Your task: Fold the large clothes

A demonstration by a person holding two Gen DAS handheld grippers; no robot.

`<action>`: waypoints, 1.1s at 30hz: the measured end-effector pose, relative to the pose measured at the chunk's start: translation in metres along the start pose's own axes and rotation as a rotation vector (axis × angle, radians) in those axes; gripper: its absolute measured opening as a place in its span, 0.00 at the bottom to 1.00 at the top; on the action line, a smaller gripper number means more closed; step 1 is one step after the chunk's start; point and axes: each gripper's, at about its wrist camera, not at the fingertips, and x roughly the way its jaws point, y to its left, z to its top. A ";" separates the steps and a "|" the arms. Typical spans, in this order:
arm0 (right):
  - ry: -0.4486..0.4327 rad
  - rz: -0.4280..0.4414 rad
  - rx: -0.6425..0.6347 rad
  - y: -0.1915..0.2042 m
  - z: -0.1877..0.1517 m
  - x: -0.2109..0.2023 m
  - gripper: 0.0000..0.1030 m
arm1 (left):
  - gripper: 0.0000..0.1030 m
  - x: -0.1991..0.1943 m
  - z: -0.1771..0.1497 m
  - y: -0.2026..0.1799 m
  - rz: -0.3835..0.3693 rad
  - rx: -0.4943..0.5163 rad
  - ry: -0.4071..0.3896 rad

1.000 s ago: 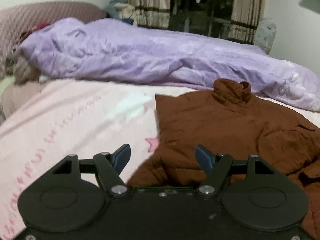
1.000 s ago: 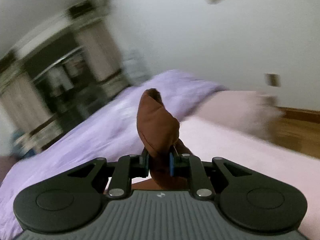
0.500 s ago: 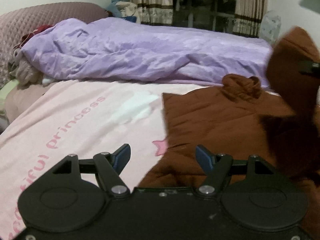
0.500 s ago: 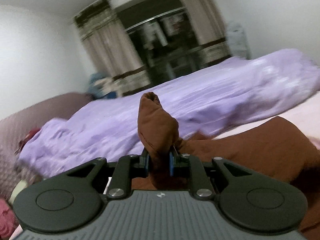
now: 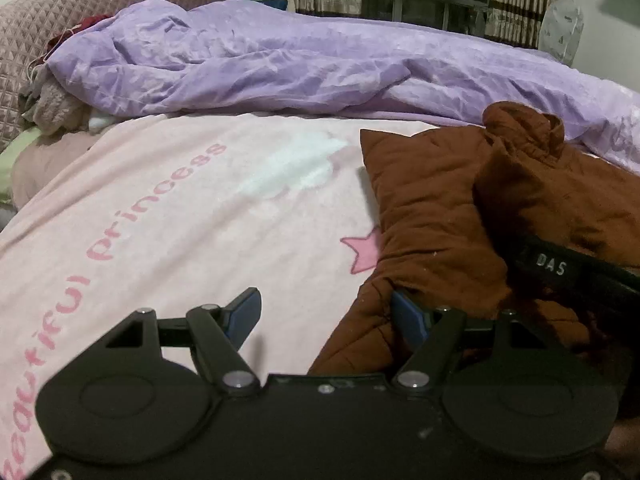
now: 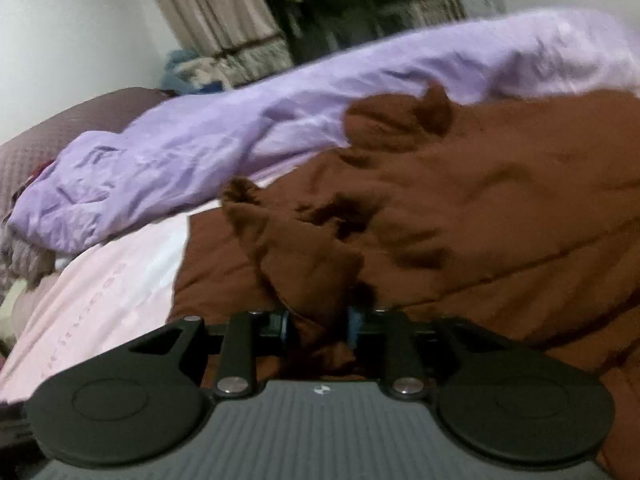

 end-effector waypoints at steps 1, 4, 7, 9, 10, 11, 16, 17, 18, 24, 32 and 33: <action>0.004 0.018 -0.016 0.002 0.001 -0.006 0.68 | 0.71 0.000 0.001 0.000 0.001 0.000 0.001; 0.047 0.123 -0.009 0.001 0.012 -0.028 0.76 | 0.71 -0.010 0.009 -0.003 -0.008 -0.013 -0.008; 0.016 0.177 -0.031 -0.006 0.029 -0.067 0.76 | 0.71 -0.034 0.026 -0.011 -0.060 -0.015 -0.076; -0.082 0.125 -0.088 -0.017 0.042 -0.100 0.76 | 0.71 -0.049 0.041 -0.023 -0.129 -0.023 -0.135; -0.133 0.080 -0.114 -0.025 0.048 -0.114 0.76 | 0.71 -0.054 0.047 -0.030 -0.166 -0.028 -0.160; -0.169 0.038 -0.134 -0.034 0.054 -0.124 0.76 | 0.71 -0.055 0.053 -0.039 -0.202 -0.031 -0.188; -0.163 -0.149 -0.105 -0.100 0.079 -0.116 0.30 | 0.71 -0.010 0.065 -0.092 -0.221 0.067 -0.184; -0.139 -0.186 -0.092 -0.113 0.080 -0.108 0.29 | 0.71 0.007 0.063 -0.101 -0.187 0.093 -0.161; -0.100 -0.226 -0.075 -0.126 0.079 -0.095 0.27 | 0.71 0.022 0.059 -0.107 -0.149 0.116 -0.133; -0.016 -0.210 -0.002 -0.177 0.052 -0.075 0.00 | 0.91 0.065 0.035 -0.115 -0.012 0.215 -0.095; -0.134 -0.290 -0.134 -0.133 0.114 -0.082 0.36 | 0.88 0.048 0.110 -0.141 -0.073 0.123 -0.200; -0.139 -0.279 -0.127 -0.130 0.119 -0.075 0.32 | 0.89 0.055 0.115 -0.145 -0.099 0.101 -0.208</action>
